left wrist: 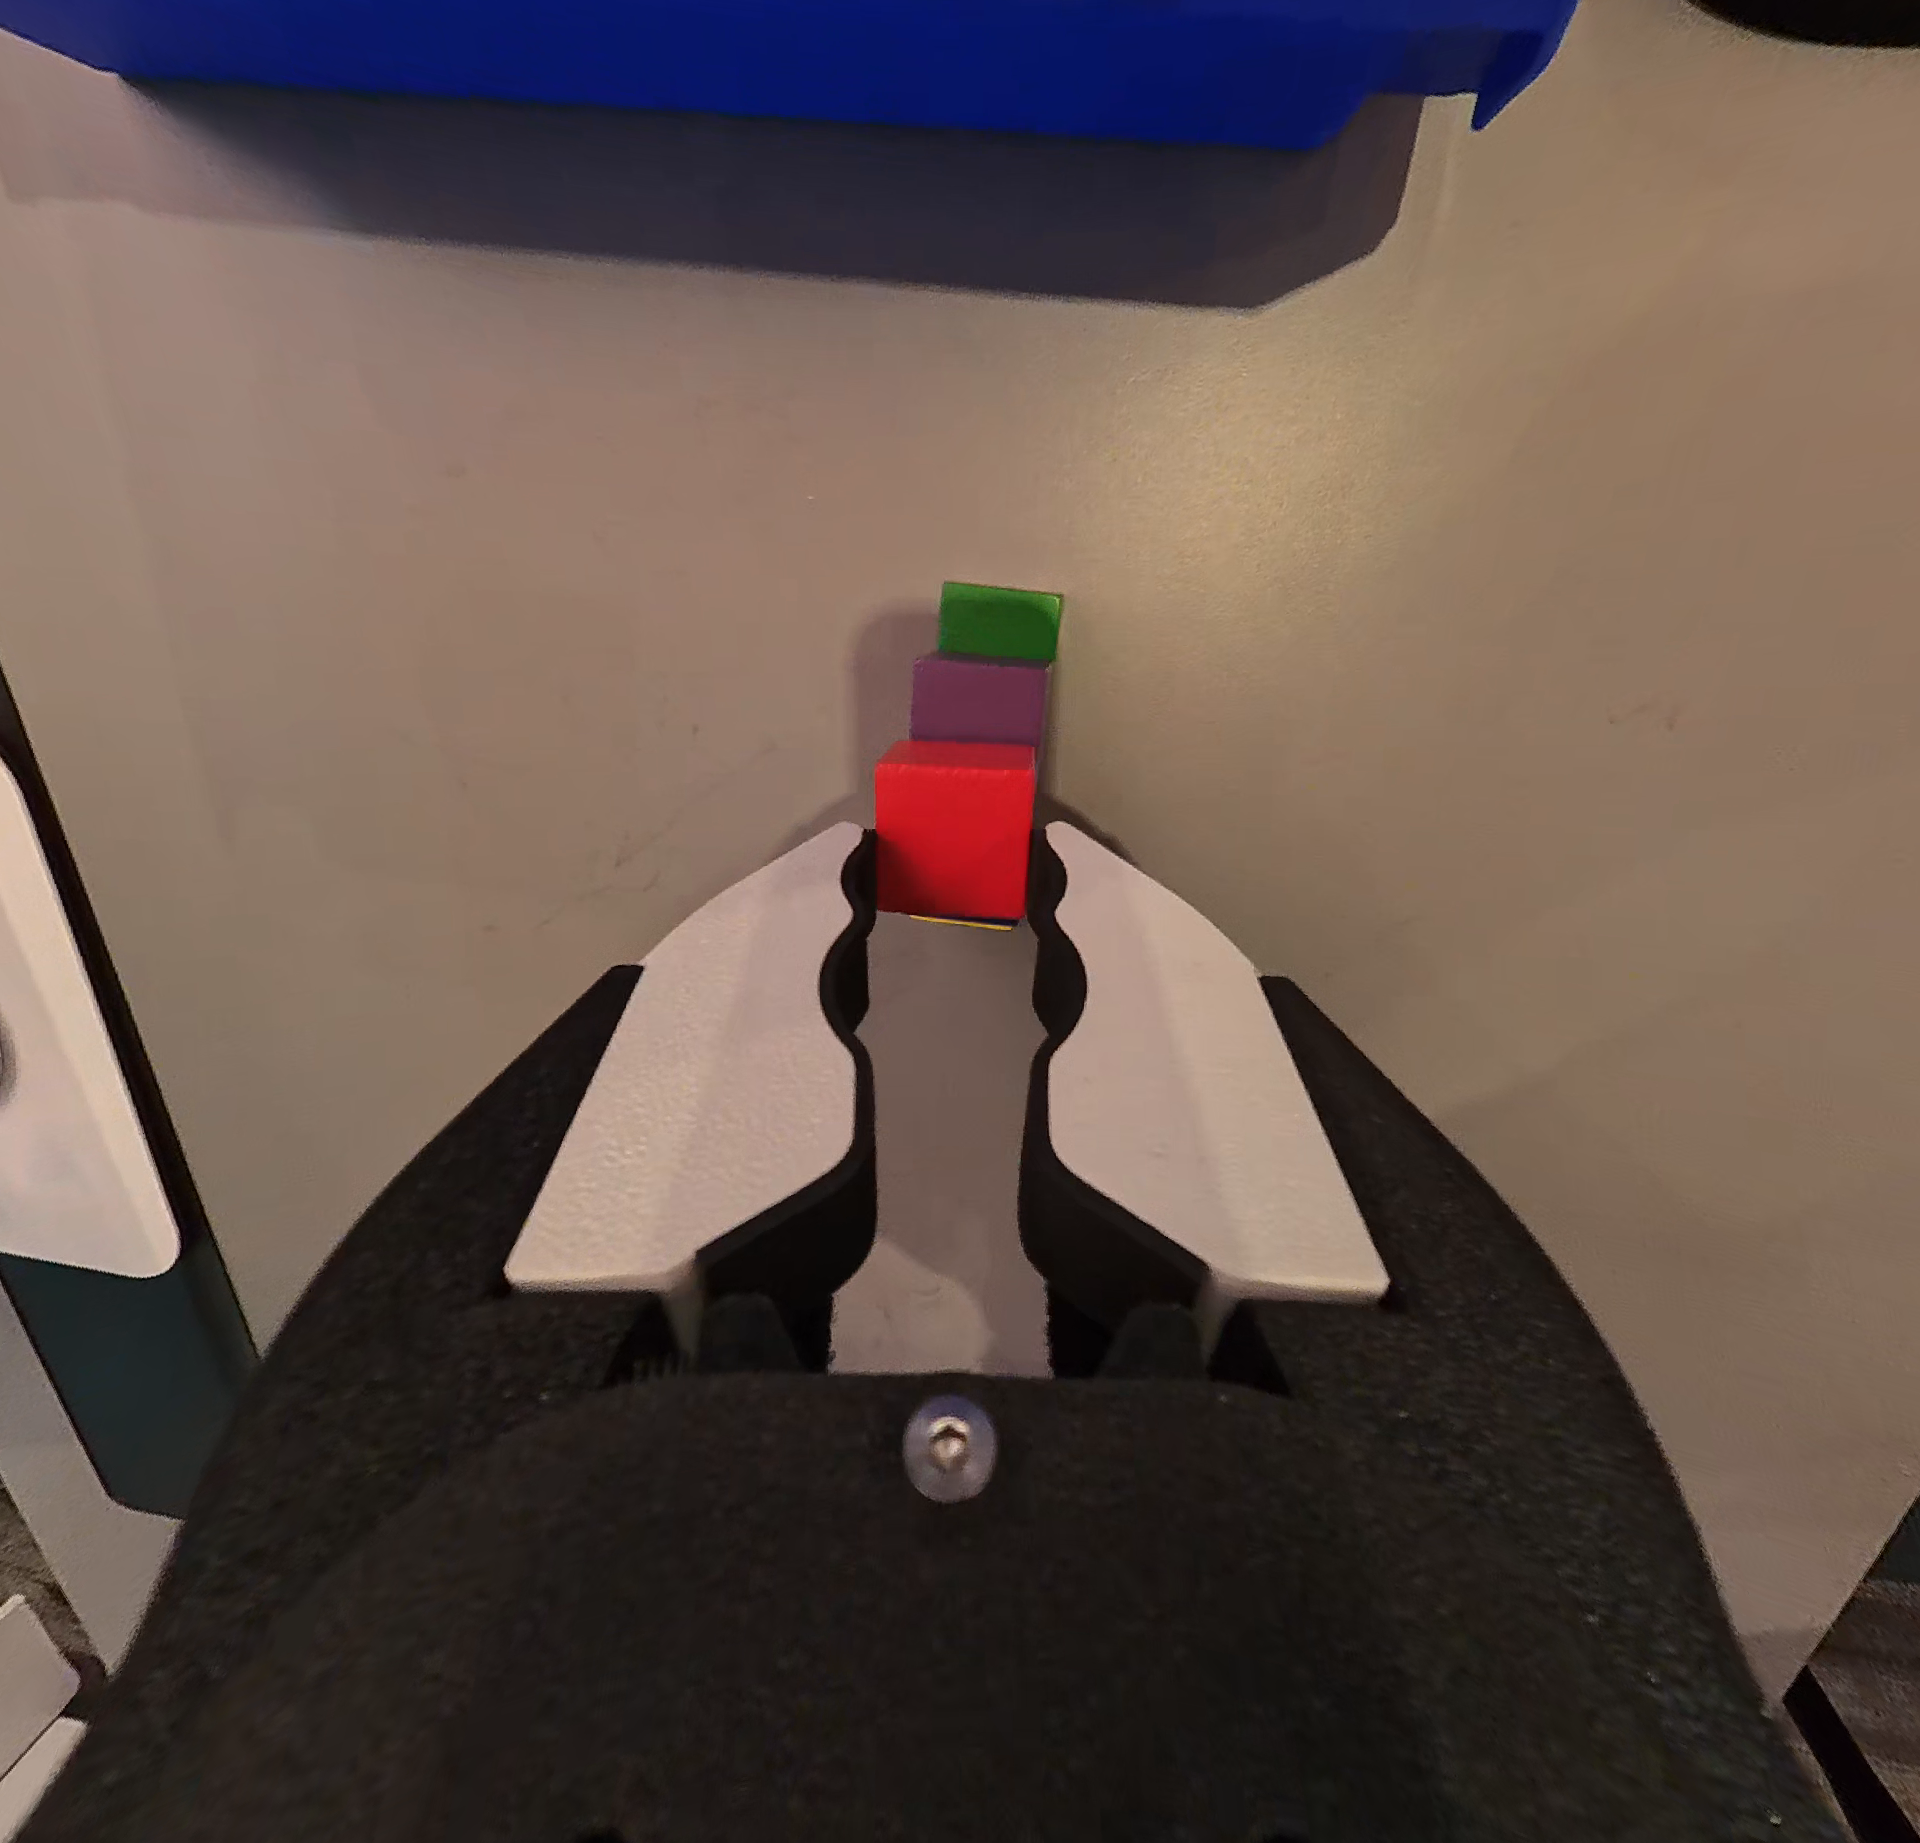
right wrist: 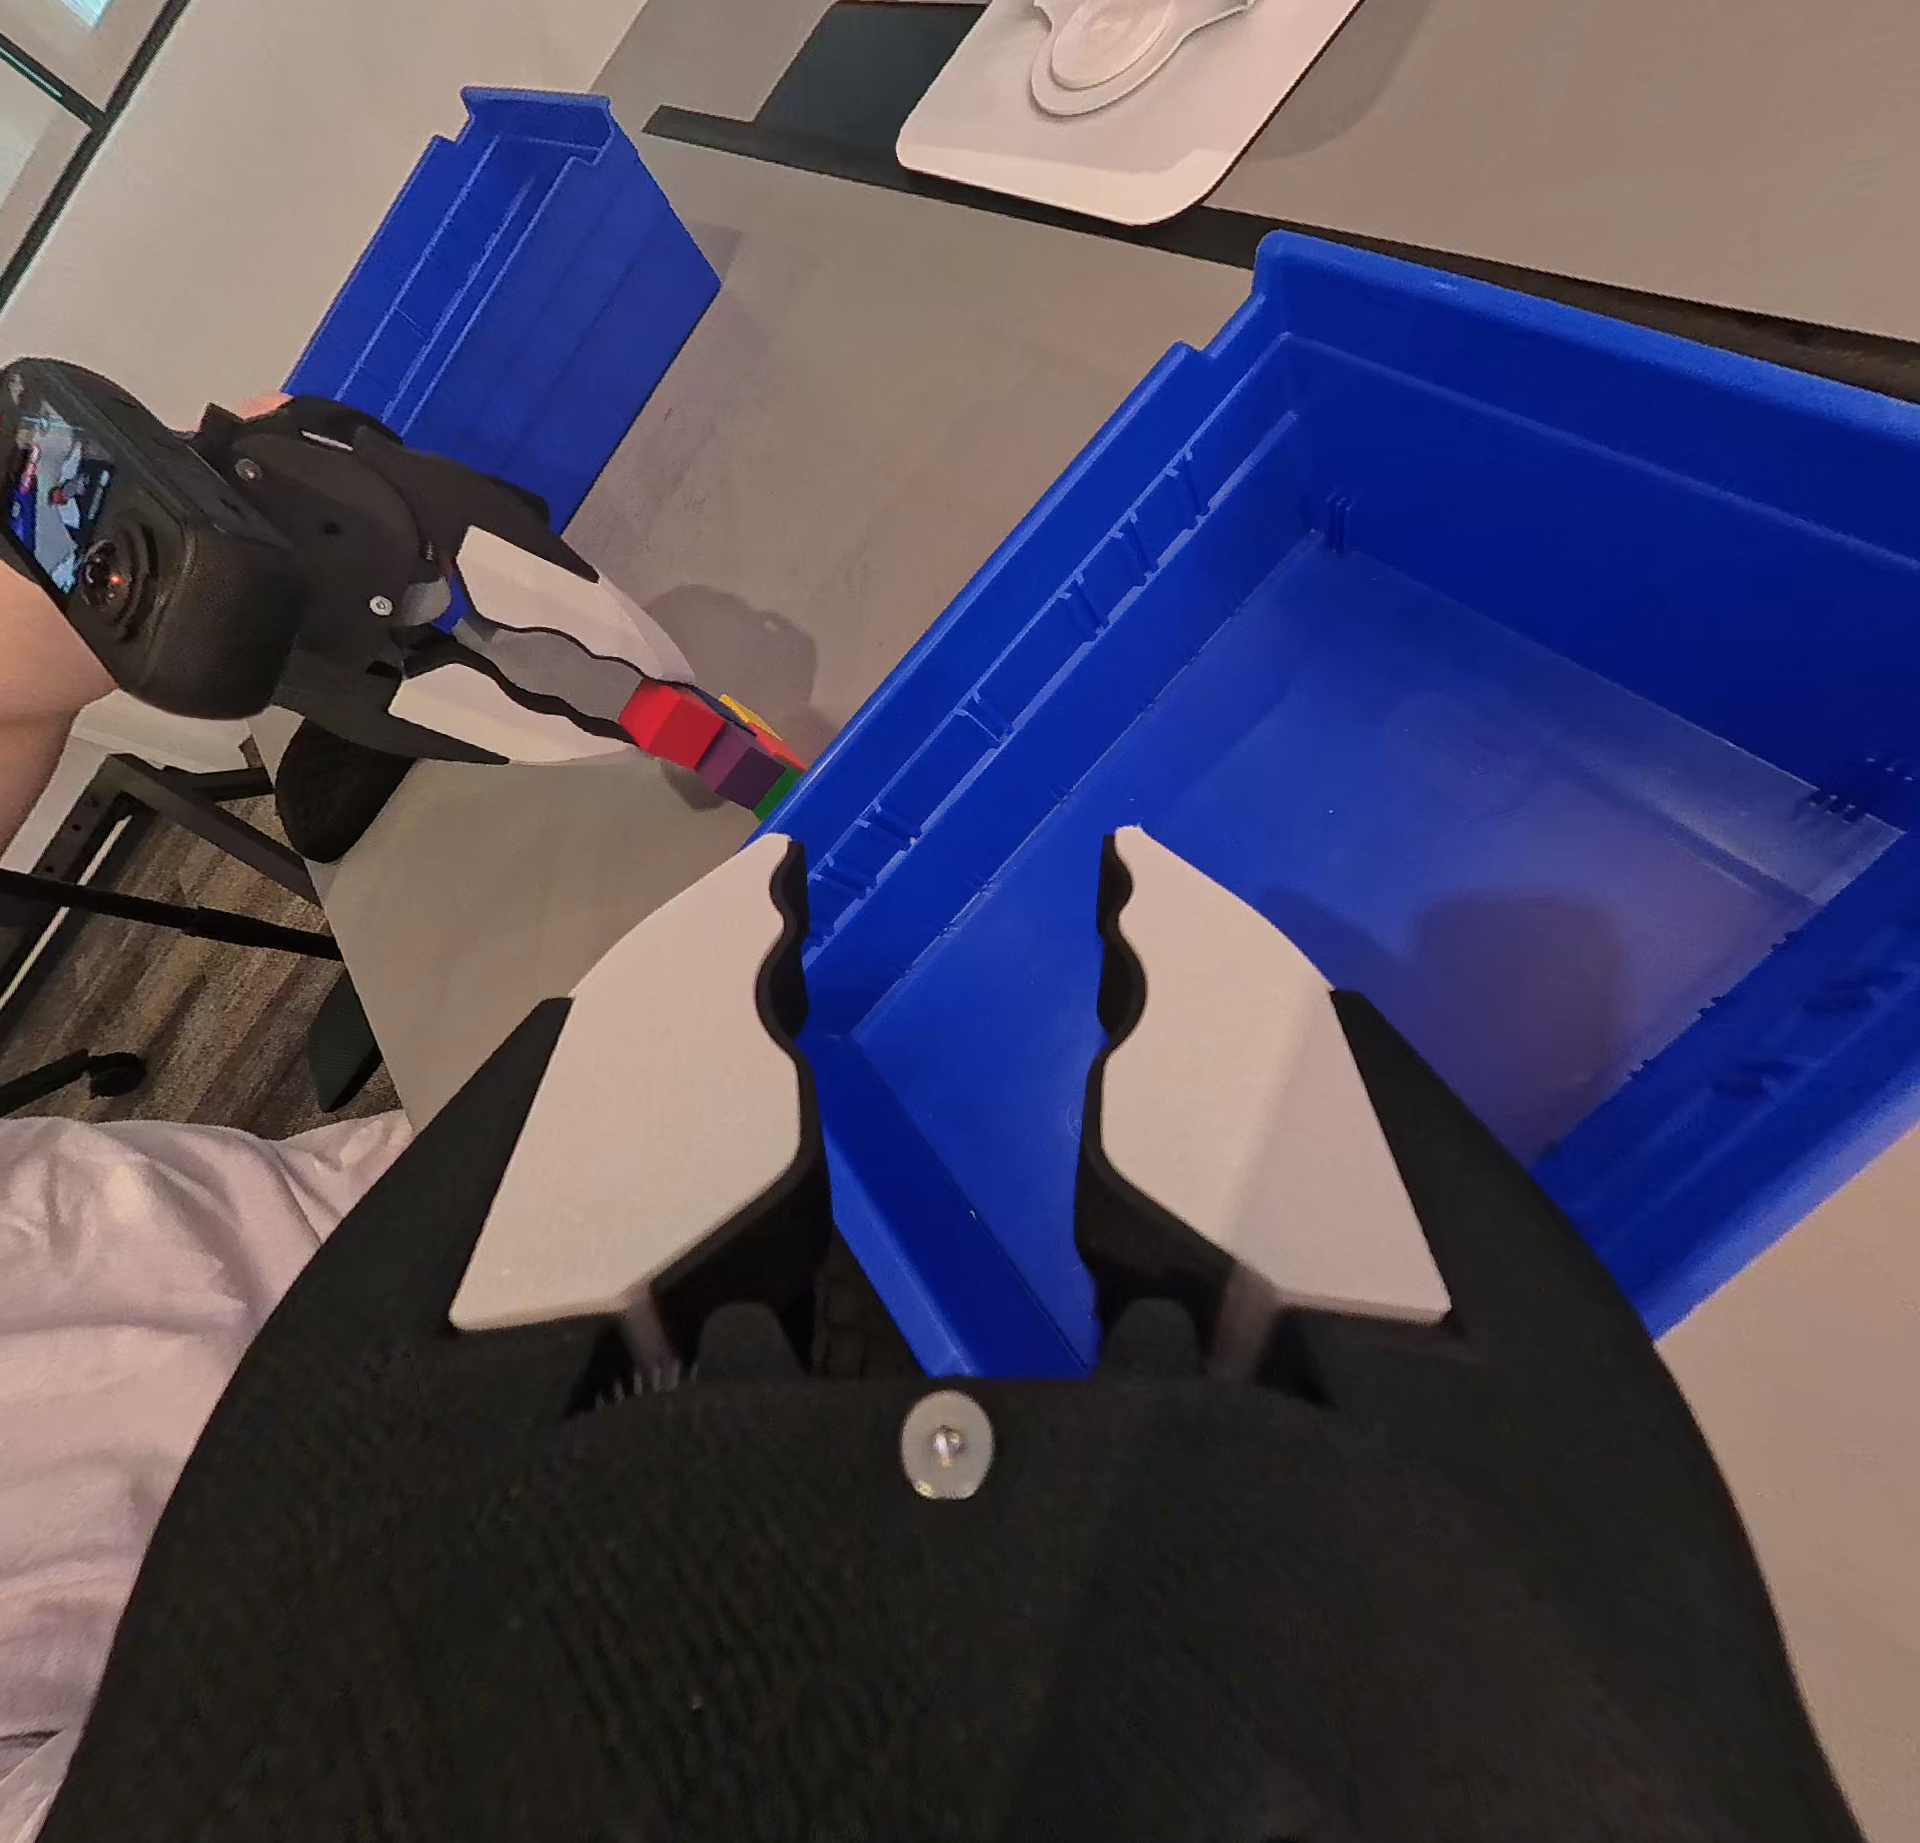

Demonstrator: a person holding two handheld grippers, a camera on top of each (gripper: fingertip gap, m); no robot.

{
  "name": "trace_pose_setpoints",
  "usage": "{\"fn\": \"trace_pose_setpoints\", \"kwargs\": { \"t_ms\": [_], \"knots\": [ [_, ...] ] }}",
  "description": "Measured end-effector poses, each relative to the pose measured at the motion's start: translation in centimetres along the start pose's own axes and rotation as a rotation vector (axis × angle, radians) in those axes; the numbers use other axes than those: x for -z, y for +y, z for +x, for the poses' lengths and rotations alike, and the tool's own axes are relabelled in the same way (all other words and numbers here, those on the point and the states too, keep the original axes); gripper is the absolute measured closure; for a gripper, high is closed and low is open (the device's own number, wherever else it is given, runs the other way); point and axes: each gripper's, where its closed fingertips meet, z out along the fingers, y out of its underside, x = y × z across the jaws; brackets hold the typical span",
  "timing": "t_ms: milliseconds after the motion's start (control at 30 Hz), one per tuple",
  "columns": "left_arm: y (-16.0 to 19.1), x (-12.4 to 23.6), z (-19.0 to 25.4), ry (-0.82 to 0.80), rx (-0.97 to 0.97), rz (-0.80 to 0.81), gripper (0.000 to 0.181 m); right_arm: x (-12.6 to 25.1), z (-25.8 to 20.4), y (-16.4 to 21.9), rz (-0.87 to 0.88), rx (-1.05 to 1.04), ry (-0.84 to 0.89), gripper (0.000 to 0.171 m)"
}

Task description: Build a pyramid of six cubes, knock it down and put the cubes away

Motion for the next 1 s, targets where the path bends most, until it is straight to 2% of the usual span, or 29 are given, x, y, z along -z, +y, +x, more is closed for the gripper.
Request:
{"fn": "trace_pose_setpoints", "kwargs": {
  "t_ms": [500, 733, 867, 933, 1000],
  "knots": [
    [0.4, -0.4, 0.0, 0.003, -0.017, -0.02, 0.152, 0.0, 0.1, 0.0, -0.001, -0.002, -0.003, 0.116],
    [-0.2, -0.3, -0.1, -0.013, -0.005, 0.009, 0.131, 0.0, 0.1, 0.0, 0.001, -0.003, -0.004, 0.116],
    [-1.9, 2.5, -0.5, -0.056, 0.001, 0.116, 0.133, -0.1, 0.3, 0.0, -0.003, -0.007, -0.003, 0.116],
    [-3.1, 5.4, -0.9, -0.103, 0.009, 0.222, 0.135, -0.2, 0.4, 0.1, -0.005, -0.009, -0.001, 0.116],
    [-4.2, 9.8, -1.8, -0.193, 0.02, 0.369, 0.138, -0.1, 0.5, 0.0, 0.001, -0.008, 0.001, 0.116]
  ]
}}
